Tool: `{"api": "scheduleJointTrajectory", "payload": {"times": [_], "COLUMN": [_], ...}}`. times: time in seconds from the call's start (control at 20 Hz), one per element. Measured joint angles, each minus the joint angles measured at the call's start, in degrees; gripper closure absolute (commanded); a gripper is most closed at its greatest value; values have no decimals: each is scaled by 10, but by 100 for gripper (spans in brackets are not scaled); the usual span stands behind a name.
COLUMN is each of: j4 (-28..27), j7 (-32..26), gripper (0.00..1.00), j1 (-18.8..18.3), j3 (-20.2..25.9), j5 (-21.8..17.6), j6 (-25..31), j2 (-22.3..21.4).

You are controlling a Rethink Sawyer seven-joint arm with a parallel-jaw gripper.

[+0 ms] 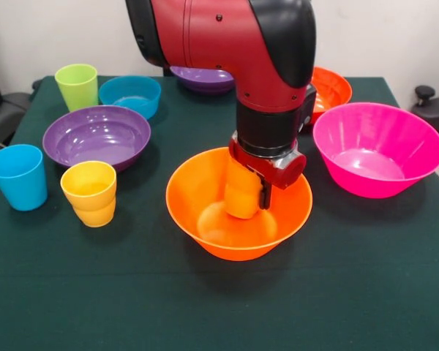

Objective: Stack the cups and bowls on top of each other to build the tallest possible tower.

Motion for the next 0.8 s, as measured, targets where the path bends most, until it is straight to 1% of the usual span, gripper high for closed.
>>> {"api": "scheduleJointTrajectory", "payload": {"times": [0.6, 0.8], "j4": [4, 11], "j7": [0, 0], "gripper": [100, 100], "j1": [-2, -6], "j3": [-1, -1], "j5": [0, 0], "j6": [-10, -25], "j2": [-2, -5]}}
